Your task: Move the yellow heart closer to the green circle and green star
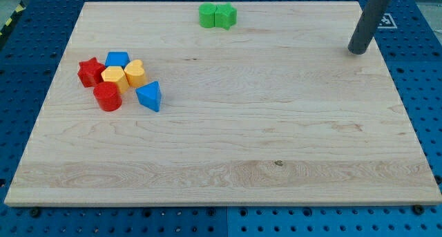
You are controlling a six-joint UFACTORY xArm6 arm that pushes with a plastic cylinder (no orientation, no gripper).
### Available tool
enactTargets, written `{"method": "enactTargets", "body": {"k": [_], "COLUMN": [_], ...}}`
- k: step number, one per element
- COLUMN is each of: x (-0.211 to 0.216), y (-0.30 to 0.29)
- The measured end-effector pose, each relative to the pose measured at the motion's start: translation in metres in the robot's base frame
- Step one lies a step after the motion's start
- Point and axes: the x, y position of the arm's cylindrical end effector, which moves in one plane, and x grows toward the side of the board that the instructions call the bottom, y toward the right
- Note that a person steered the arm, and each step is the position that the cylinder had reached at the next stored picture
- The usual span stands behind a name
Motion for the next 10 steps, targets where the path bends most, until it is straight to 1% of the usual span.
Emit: {"method": "enactTargets", "body": {"k": [1, 2, 3, 5, 6, 7, 8, 9, 10], "x": [0.0, 0.0, 0.0, -0.027, -0.041, -0.041, -0.033, 0.006, 0.017], "y": [0.0, -0.024, -0.097, -0.262, -0.357, -0.454, -0.52, -0.554, -0.556]}}
